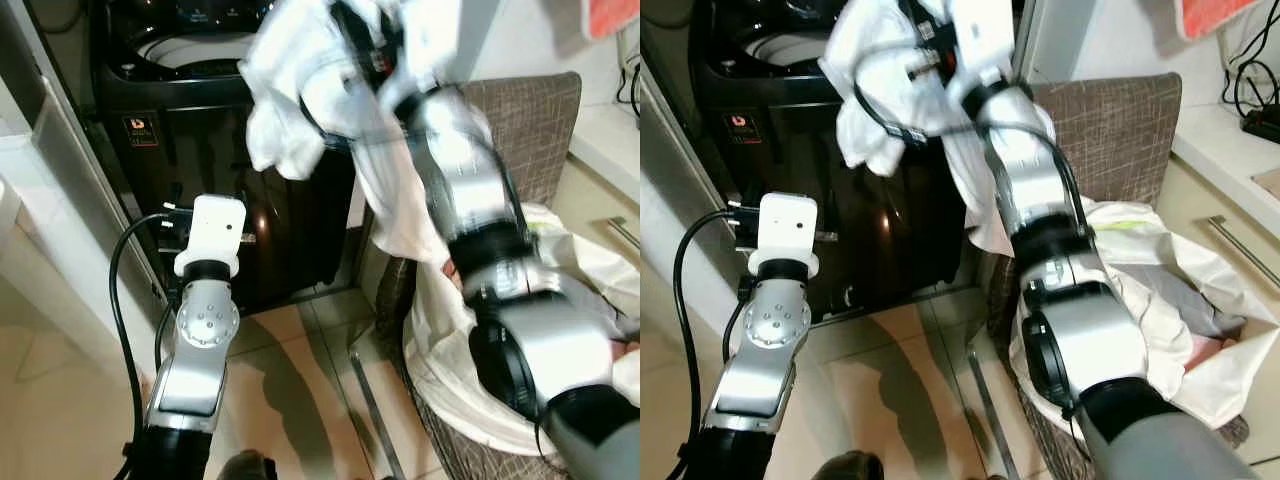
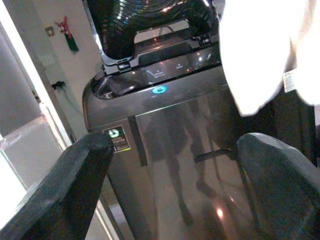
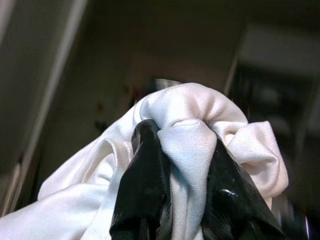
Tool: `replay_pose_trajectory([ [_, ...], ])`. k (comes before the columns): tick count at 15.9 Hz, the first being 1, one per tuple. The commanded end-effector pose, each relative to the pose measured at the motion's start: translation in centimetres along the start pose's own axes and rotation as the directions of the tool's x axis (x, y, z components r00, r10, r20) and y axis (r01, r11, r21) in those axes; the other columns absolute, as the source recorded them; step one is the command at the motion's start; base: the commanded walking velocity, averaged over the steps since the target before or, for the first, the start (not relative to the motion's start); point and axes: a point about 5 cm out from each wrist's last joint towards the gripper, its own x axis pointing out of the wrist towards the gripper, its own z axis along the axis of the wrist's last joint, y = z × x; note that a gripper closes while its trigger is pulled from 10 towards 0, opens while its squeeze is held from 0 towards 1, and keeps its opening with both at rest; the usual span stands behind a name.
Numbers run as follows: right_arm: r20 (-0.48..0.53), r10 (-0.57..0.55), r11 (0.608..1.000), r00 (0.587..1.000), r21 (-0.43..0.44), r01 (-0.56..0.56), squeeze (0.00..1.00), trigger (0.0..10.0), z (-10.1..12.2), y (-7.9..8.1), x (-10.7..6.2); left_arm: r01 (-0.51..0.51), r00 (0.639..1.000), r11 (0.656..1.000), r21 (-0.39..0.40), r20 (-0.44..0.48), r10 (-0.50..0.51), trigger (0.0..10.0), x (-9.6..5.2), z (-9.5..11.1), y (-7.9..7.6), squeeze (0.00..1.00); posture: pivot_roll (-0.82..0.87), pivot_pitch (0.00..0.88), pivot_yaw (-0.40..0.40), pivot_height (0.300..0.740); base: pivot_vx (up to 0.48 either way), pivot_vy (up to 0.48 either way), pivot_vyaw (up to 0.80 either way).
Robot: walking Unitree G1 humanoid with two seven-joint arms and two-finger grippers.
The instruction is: Clothes washing
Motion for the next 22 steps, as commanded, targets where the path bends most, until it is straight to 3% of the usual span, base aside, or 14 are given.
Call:
replay_pose_trajectory([
  [1,0.118,0.011,0.999,0.993,-0.035,-0.006,0.00,0.0,2.7,-0.5,1.1,0.003,1.000,1.000,-0.009,0.017,-0.002,10.0,0.2,0.4,-0.2,0.00,0.04,0.000,-0.042,0.740,0.000,0.000,0.00],
  [3,0.117,-0.001,0.999,0.993,-0.042,0.006,0.00,0.0,2.7,-0.9,1.1,0.003,1.000,1.000,-0.010,0.015,-0.003,10.0,0.2,0.3,-0.2,0.00,0.03,0.000,-0.046,0.740,0.000,0.000,0.00],
  [5,0.033,-0.046,0.997,0.998,-0.058,0.048,0.00,0.0,0.9,-1.9,-0.2,0.002,1.000,1.000,-0.014,0.015,-0.002,10.0,0.2,0.4,-0.3,0.00,0.04,0.000,-0.053,0.740,0.000,0.000,0.00],
  [6,-0.062,-0.079,0.995,0.995,-0.061,0.075,0.00,0.0,-1.0,-2.3,-1.2,0.002,1.000,1.000,-0.016,0.013,-0.002,10.0,0.1,0.3,-0.3,0.00,0.04,0.000,-0.055,0.740,0.000,0.000,0.00],
  [7,-0.176,-0.108,0.993,0.979,-0.065,0.098,0.00,1.7,-3.3,-2.5,-2.8,-0.002,1.000,1.000,-0.011,0.010,0.002,10.0,0.0,0.2,-0.2,0.00,0.04,0.000,-0.057,0.740,0.000,0.000,0.00],
  [8,-0.255,-0.134,0.991,0.957,-0.048,0.126,0.00,10.0,-5.1,-2.3,-4.3,-0.010,1.000,1.000,-0.004,0.006,0.010,10.0,0.0,0.1,0.0,0.00,0.04,0.000,-0.057,0.740,0.000,0.000,0.00],
  [10,-0.385,-0.156,0.985,0.909,0.008,0.173,0.00,10.0,-8.7,-0.9,-8.0,-0.038,0.999,0.999,0.010,-0.007,0.038,10.0,0.1,-0.3,0.5,0.00,0.03,0.000,-0.053,0.740,0.000,0.000,0.00],
  [14,-0.492,-0.148,0.982,0.858,0.033,0.188,0.00,10.0,-11.6,1.2,-11.8,-0.062,0.998,0.998,0.027,-0.022,0.062,10.0,0.1,-0.7,1.1,0.00,0.02,0.003,-0.047,0.740,0.000,0.000,0.00],
  [15,-0.545,-0.133,0.974,0.828,0.084,0.212,0.00,10.0,-12.7,2.0,-13.4,-0.088,0.994,0.996,0.020,-0.059,0.089,10.0,0.1,-1.3,1.6,0.00,0.03,0.007,-0.045,0.740,0.000,0.000,0.00],
  [18,-0.584,-0.101,0.957,0.806,0.164,0.239,0.00,10.0,-13.4,2.6,-15.5,-0.106,0.990,0.994,0.003,-0.093,0.105,10.0,0.0,-1.9,2.0,0.00,0.03,0.011,-0.044,0.740,0.000,0.000,0.22],
  [22,-0.617,-0.114,0.953,0.779,0.154,0.261,0.00,10.0,-14.0,2.6,-16.7,-0.074,0.995,0.997,0.011,-0.065,0.075,10.0,0.0,-1.5,1.5,0.00,0.03,0.006,-0.044,0.740,0.000,0.000,0.62],
])
